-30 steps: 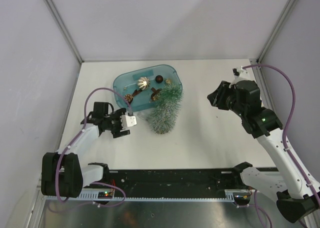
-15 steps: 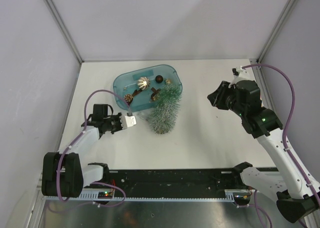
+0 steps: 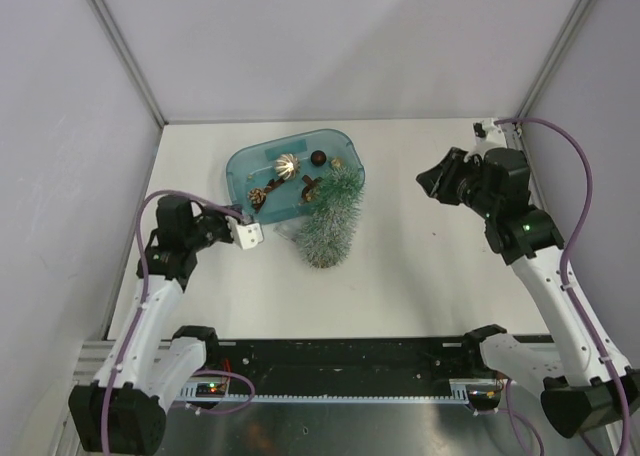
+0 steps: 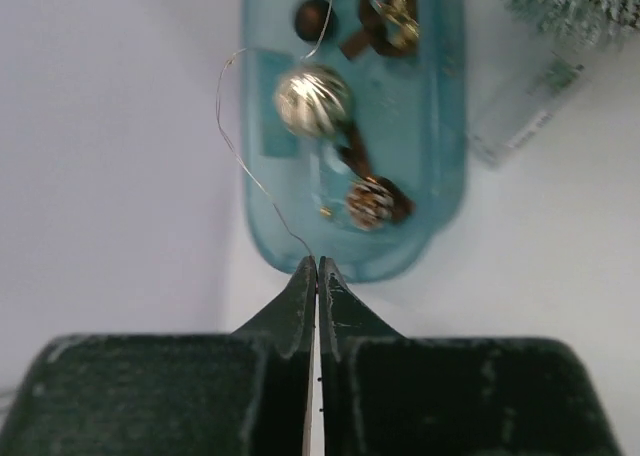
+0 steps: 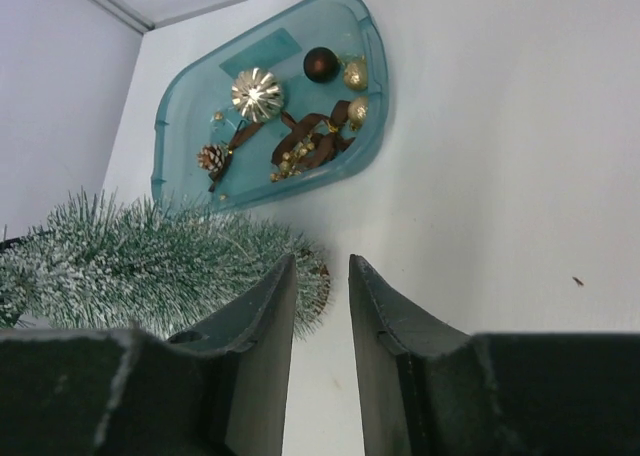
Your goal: Decorate the small christmas tree
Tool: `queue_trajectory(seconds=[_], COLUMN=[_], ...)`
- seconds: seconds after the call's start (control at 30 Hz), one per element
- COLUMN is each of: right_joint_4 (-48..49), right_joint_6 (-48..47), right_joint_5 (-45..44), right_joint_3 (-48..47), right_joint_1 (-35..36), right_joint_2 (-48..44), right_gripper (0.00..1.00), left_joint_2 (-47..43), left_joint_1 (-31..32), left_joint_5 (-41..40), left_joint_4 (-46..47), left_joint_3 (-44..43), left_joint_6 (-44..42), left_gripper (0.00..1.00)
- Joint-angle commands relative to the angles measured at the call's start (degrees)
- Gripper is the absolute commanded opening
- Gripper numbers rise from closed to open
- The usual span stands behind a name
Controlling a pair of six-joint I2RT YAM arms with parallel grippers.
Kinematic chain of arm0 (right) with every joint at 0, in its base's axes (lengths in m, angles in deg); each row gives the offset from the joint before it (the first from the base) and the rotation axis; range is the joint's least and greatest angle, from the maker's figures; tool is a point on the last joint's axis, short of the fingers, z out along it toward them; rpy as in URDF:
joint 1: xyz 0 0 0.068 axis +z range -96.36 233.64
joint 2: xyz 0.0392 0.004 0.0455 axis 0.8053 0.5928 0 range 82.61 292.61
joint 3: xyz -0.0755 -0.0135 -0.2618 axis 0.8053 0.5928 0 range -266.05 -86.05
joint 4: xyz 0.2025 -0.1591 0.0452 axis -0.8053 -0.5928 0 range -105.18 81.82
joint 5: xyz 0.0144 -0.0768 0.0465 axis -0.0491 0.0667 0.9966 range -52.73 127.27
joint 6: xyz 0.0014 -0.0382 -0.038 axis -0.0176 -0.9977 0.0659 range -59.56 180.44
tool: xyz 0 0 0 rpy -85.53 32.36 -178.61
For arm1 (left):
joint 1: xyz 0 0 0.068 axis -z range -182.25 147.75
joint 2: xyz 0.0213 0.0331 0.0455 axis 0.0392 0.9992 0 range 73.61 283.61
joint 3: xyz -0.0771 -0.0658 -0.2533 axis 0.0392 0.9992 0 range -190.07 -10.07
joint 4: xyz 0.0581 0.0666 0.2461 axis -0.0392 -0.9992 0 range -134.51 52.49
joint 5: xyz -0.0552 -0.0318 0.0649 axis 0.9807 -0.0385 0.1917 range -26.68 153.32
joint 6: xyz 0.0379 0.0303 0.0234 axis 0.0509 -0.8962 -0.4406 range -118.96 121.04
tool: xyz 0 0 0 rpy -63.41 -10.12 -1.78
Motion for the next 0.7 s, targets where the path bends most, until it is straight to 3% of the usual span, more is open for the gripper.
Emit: queue_trajectory(seconds=[0.0,0.2,0.4,0.67], right_joint_4=[8.5,14.0,21.9,30.5], right_joint_6=[1.4,1.4,1.1,1.6], right_joint_5=[8.0,13.0,21.7,31.6], right_joint_3=[-0.4,-1.9,-4.9,-16.3], right_joint_1=[-1.8,-2.0,-2.0,-0.8], right_joint_2=[3.3,8.8,16.3,32.3], right_gripper=[0.34,0.46,0.6,0.63], left_joint_2=[-3.2,2.2,12.6,23.0], left_joint_1=[0.3,1.1,3.0,3.8], left_joint_5=[8.6,19.6,25.5,31.4], left_joint_4=[-0.5,0.2,5.6,11.8], left_joint_3=[-2.1,-3.4,-8.6,-14.4], left_joint_6=[-16.6,-40.1,-54.3,-71.4], left_gripper=[0.0,0.0,0.0,0.0])
